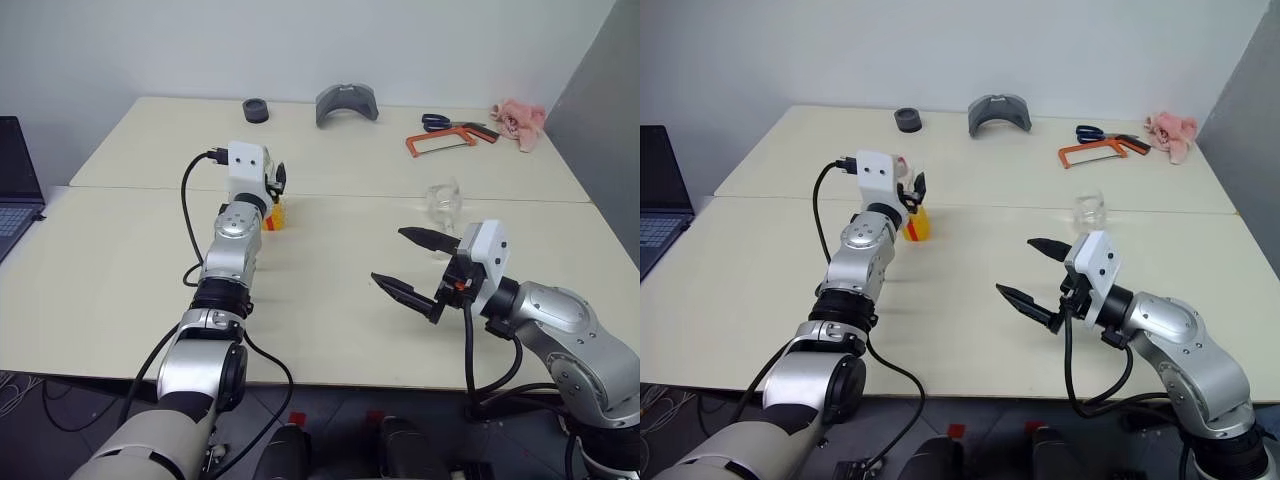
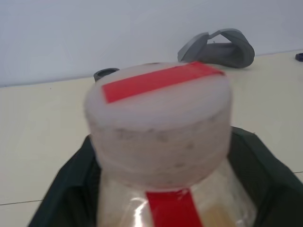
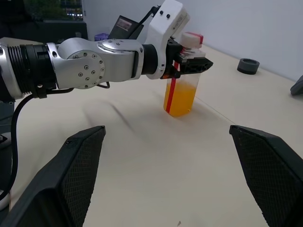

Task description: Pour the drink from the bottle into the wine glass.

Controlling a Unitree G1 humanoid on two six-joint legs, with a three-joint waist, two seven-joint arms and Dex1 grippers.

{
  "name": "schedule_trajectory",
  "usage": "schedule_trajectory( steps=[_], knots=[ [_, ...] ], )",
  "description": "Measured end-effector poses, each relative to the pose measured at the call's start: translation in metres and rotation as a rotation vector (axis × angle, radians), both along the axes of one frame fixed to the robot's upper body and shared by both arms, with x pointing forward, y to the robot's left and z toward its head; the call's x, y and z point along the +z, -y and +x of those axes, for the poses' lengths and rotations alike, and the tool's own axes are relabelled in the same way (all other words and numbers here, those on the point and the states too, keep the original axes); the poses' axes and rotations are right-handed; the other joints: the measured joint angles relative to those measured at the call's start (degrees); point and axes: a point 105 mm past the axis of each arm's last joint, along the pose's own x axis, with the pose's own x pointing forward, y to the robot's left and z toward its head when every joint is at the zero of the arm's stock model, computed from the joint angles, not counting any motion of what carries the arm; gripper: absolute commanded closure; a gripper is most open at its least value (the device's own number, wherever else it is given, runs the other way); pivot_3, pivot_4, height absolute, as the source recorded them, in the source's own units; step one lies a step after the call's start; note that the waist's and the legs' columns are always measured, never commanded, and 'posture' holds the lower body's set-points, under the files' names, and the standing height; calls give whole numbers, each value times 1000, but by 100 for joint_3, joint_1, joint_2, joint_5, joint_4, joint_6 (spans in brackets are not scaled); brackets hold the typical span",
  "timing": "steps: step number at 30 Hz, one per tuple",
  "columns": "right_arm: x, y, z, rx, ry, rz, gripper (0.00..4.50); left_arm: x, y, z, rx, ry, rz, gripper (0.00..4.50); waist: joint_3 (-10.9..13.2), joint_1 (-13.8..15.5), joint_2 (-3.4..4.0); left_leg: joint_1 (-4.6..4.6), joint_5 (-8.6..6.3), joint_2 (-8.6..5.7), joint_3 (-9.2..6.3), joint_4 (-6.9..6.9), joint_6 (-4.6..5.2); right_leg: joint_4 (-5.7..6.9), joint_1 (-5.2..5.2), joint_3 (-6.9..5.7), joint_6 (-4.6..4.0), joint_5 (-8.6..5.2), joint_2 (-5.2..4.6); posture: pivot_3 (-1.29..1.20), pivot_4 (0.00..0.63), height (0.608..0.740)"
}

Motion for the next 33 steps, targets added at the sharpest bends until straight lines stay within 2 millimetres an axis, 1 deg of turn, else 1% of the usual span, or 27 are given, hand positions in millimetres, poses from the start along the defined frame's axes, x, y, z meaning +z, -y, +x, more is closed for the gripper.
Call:
schedule_trajectory(
  steps=[1,11,13,15,18,20,22,23,25,27,30,33],
  knots=[
    [0,0,0,0,0,0,0,0,0,0,1,-2,1,2331,0,0,0,0,0,0,0,0,0,0,0,0,0,0,0,0,150,740],
    [0,0,0,0,0,0,0,-2,-2,-6,-13,12,-8,2335,0,-1,0,0,0,2,-2,0,0,1,0,1,0,0,-1,0,150,740],
    [0,0,0,-1,0,2,0,-4,1,-11,-66,21,-25,2335,0,-2,1,1,1,3,-1,0,-2,2,0,2,0,0,-1,0,150,740],
    [2,1,0,-4,-2,10,0,-4,7,-16,-162,21,-31,2335,0,3,1,-1,6,3,0,1,-11,1,0,1,0,0,-2,0,150,740],
    [10,3,-2,-12,7,35,0,-5,28,-24,-362,-16,10,2335,0,18,0,-8,7,1,0,6,-13,0,0,-1,0,0,-6,0,150,740],
    [17,4,-3,-17,8,58,0,-5,45,-33,-530,-47,59,2335,0,16,0,-10,7,0,1,5,-12,-2,0,-1,0,0,-7,0,150,740],
    [27,5,-3,-28,16,83,0,-5,66,-49,-728,-74,112,2335,0,3,0,-10,7,2,2,4,-13,-2,-1,-1,0,0,-6,0,150,740],
    [35,4,-2,-32,31,102,0,-3,80,-61,-855,-77,151,2335,1,-4,0,-10,7,3,2,3,-13,-3,-2,-1,-1,0,-4,0,150,740],
    [47,1,0,-49,57,128,0,-1,101,-82,-1048,-73,212,2335,0,-10,1,-8,7,5,2,2,-12,-3,-2,-1,-1,0,-1,0,150,740],
    [52,-2,3,-75,63,129,0,-1,116,-99,-1193,-70,260,2335,0,-21,2,-6,1,5,3,2,-1,-2,-2,2,-1,0,1,0,150,740],
    [51,-12,9,-107,47,107,0,-6,130,-115,-1331,-71,309,2335,0,-34,2,-5,0,4,2,2,1,-1,-3,1,-1,0,5,0,150,740],
    [48,-23,12,-116,24,96,0,-7,139,-120,-1391,-56,307,2335,0,-27,2,-9,0,4,2,4,2,-1,-4,2,-1,0,3,0,150,740]
  ],
)
